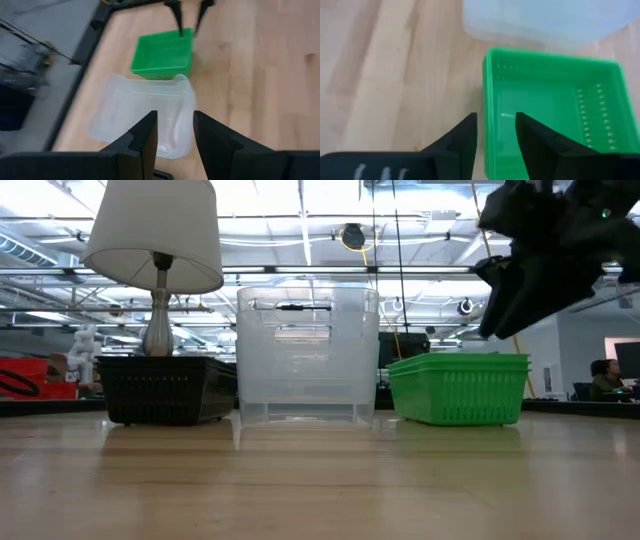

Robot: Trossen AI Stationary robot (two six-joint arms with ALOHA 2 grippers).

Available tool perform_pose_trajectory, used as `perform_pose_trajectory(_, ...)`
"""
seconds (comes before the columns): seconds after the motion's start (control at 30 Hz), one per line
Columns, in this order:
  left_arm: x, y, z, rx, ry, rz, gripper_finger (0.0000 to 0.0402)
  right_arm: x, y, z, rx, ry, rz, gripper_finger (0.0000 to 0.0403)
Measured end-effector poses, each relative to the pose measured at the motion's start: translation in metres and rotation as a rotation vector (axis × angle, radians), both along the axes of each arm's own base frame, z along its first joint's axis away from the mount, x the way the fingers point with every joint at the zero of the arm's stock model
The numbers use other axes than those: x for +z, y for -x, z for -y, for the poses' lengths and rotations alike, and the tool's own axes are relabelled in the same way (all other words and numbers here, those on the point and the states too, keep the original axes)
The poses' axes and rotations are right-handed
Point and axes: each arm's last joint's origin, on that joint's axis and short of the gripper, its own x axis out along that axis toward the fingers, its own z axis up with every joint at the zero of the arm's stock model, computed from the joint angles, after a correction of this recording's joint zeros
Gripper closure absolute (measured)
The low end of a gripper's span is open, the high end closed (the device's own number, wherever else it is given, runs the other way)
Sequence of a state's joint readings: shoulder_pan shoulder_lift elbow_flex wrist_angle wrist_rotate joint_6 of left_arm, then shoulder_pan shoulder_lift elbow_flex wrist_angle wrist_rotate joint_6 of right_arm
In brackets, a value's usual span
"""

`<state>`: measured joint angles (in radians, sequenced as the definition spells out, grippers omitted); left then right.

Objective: Stack baskets by color
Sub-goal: Stack the bottom green bin on the green bins, then return to Home Position

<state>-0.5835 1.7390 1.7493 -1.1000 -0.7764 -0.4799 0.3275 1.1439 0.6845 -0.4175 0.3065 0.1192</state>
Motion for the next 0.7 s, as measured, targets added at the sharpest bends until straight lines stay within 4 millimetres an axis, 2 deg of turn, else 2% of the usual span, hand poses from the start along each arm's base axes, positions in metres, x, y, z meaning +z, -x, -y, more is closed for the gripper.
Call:
perform_pose_trajectory(0.2,-0.001,0.004,-0.002,0.03,-0.066,-0.013,0.0275,0.028,0.003,0.001,0.004,-0.044,0.147,0.0263)
perform_pose_trajectory(0.43,-0.003,0.016,-0.007,0.128,-0.163,-0.011,0.0275,0.059,0.02,0.007,0.047,-0.066,0.344,0.0291)
perform_pose_trajectory(0.6,-0.013,0.02,-0.009,0.135,-0.193,-0.002,0.0275,0.062,0.036,0.011,0.082,-0.086,0.411,0.0331)
perform_pose_trajectory(0.7,-0.018,0.021,-0.02,0.126,-0.172,0.023,0.0275,0.058,0.044,0.014,0.097,-0.077,0.444,0.036)
